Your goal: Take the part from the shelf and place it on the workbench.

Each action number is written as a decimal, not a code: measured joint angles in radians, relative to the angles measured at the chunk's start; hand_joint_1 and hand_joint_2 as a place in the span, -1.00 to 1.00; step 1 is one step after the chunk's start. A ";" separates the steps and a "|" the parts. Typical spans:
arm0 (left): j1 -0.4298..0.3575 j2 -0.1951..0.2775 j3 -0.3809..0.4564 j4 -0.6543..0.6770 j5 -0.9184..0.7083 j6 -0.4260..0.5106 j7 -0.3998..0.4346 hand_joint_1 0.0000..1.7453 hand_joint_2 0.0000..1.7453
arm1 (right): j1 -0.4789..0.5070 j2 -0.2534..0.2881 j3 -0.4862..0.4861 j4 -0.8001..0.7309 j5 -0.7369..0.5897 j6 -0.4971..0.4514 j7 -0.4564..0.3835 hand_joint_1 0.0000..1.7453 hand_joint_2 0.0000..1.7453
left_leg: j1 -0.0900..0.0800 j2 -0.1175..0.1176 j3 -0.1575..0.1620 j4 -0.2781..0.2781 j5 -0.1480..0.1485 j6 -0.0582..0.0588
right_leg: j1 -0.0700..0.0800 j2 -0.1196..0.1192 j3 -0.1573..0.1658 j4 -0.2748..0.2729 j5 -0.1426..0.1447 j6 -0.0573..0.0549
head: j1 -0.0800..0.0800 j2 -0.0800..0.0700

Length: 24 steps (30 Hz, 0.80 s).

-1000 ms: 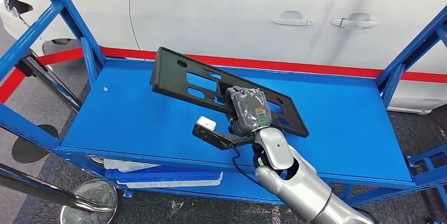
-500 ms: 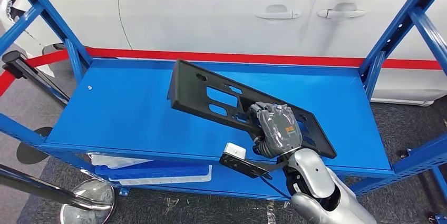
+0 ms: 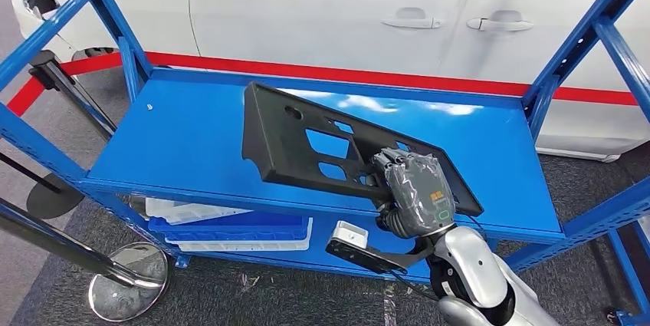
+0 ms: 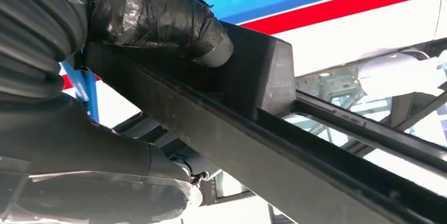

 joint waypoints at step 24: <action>-0.006 0.002 -0.017 0.002 0.003 0.008 -0.008 -1.00 1.00 | 0.010 -0.026 0.049 -0.188 0.033 0.063 0.029 1.00 1.00 | 0.004 -0.013 0.082 0.021 -0.099 -0.048 | -0.013 -0.004 0.022 -0.198 0.208 -0.017 | -0.007 0.000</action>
